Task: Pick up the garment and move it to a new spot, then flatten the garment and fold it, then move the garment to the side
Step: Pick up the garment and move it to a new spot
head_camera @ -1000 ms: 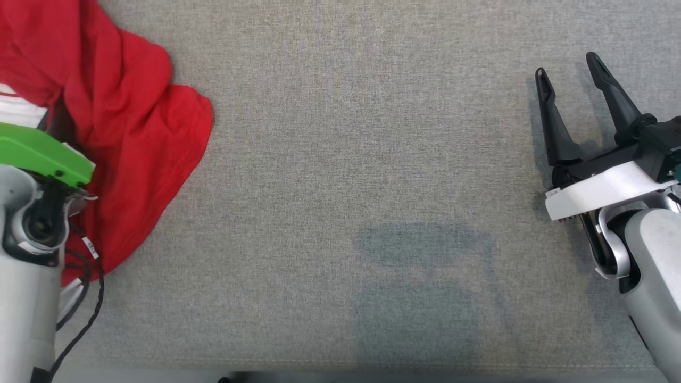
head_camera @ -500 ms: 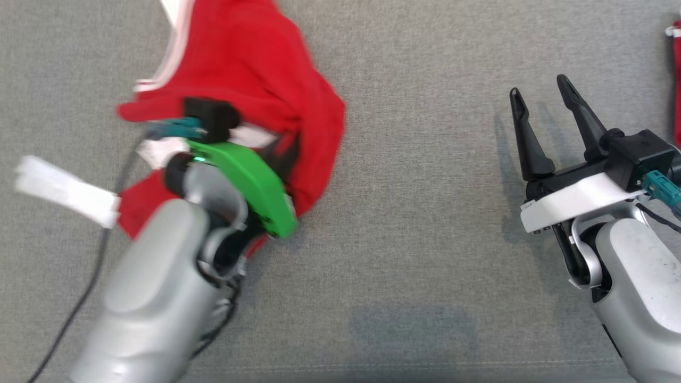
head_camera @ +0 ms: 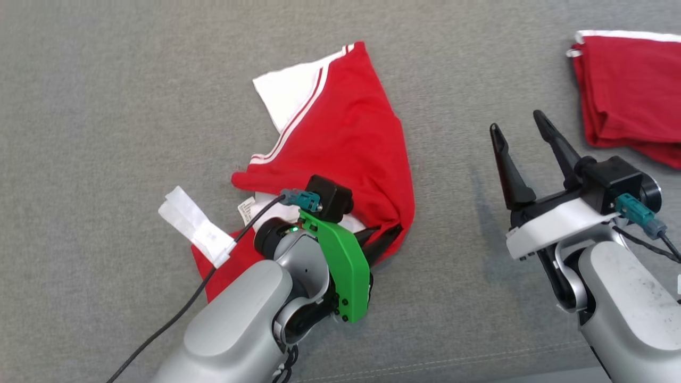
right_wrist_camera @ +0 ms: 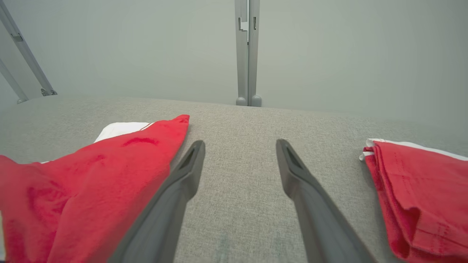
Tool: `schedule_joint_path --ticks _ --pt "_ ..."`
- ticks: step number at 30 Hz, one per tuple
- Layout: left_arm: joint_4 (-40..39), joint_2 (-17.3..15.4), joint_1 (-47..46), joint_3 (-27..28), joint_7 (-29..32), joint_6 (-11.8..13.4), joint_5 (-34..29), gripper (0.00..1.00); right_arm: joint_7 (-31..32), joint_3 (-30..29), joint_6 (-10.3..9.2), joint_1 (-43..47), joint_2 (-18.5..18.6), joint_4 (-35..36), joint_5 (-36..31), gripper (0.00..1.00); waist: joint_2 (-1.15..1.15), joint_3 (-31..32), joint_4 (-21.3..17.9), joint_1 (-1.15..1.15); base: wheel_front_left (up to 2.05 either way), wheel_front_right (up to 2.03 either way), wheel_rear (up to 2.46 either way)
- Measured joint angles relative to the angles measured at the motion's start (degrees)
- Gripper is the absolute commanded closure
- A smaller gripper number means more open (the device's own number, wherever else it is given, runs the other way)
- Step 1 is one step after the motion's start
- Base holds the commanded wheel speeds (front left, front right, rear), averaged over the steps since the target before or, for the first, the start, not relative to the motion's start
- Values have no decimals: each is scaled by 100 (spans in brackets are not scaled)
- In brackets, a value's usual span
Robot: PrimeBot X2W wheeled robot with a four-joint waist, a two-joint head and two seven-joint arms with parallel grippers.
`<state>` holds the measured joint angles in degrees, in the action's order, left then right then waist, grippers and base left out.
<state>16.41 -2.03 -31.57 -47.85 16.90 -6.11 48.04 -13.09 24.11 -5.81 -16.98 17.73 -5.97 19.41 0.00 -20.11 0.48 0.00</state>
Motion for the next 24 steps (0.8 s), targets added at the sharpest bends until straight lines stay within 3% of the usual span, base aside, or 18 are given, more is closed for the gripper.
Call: schedule_joint_path --ticks 1,2,3,13,24 --pt "44 -3 27 -8 -21 0 -1 67 0 18 2 27 0 -14 0 0 0 51 -49 0 0 0 0" --pt "96 -13 43 -10 -60 1 -32 28 0 32 19 54 3 -22 -1 0 0 103 -95 0 0 0 0" --pt "142 -32 51 -9 -101 18 -87 3 0 55 23 85 12 -23 -1 0 0 155 -138 0 0 0 0" --pt "129 -60 146 -198 -243 121 -249 0 12 149 159 172 287 20 -93 0 0 659 -211 0 0 0 0" --pt "-30 -177 575 229 -546 678 -268 0 478 833 691 -111 386 291 -365 0 0 1012 446 0 0 0 0"
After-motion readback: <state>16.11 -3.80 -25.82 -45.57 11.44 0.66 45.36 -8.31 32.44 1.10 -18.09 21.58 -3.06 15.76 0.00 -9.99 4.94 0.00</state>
